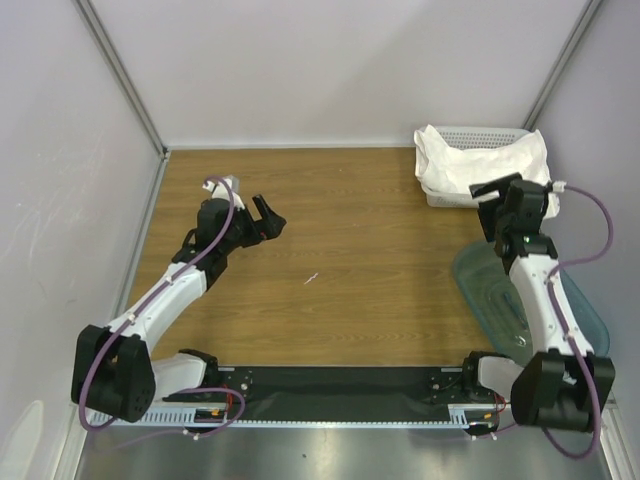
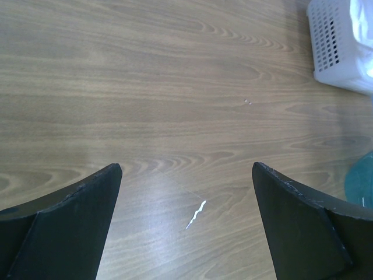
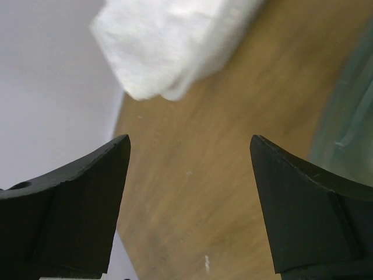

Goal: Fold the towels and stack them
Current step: Neatly place the folded towel into the bin

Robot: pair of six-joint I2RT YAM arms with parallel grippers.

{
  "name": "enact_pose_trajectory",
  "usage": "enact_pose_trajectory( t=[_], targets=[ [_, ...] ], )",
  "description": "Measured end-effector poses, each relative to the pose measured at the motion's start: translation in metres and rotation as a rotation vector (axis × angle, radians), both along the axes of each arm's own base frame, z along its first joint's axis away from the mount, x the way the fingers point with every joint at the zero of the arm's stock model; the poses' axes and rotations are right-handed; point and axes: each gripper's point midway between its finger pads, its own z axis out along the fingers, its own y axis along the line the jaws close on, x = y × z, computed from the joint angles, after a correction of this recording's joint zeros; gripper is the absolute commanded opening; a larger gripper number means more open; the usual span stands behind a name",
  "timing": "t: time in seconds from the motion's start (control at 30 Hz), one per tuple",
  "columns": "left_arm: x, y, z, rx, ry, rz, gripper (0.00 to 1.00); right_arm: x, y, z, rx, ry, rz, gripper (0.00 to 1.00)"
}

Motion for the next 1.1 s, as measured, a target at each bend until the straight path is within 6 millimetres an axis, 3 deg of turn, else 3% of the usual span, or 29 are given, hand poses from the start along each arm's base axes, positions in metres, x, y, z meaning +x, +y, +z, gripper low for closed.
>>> enact_pose_trajectory(
  t=[0.1, 0.17, 0.3, 0.5, 0.77, 0.97, 1.0, 1.1],
  targets=[
    [-0.006, 0.002, -0.006, 0.002, 0.011, 0.0, 1.0, -0.029, -0.002, -0.031, -0.011, 0.054, -0.036, 0.88],
    [-0.008, 0.002, -0.009, 0.004, 0.017, 0.0, 1.0, -0.045, -0.003, -0.062, -0.006, 0.126, -0.057, 0.88],
    [-0.01, 0.003, -0.01, 0.004, 0.017, 0.0, 1.0, -0.063, -0.006, -0.105, -0.003, 0.242, -0.083, 0.88],
    [-0.01, 0.004, -0.006, 0.003, 0.005, 0.004, 1.0, -0.054, -0.017, -0.116, -0.018, 0.243, -0.128, 0.88],
    [-0.011, 0.01, -0.012, 0.028, 0.026, 0.029, 1.0, -0.038, -0.049, -0.14, -0.013, 0.241, -0.236, 0.8],
    [-0.011, 0.013, -0.015, 0.041, 0.032, 0.041, 1.0, -0.026, -0.07, -0.138, -0.014, 0.186, -0.321, 0.61],
    [-0.011, 0.013, -0.015, 0.042, 0.032, 0.043, 1.0, -0.023, -0.073, -0.136, -0.011, 0.169, -0.337, 0.52],
    [-0.011, 0.013, -0.015, 0.043, 0.034, 0.043, 1.0, -0.017, -0.082, -0.133, -0.002, 0.135, -0.376, 0.47]
  ],
)
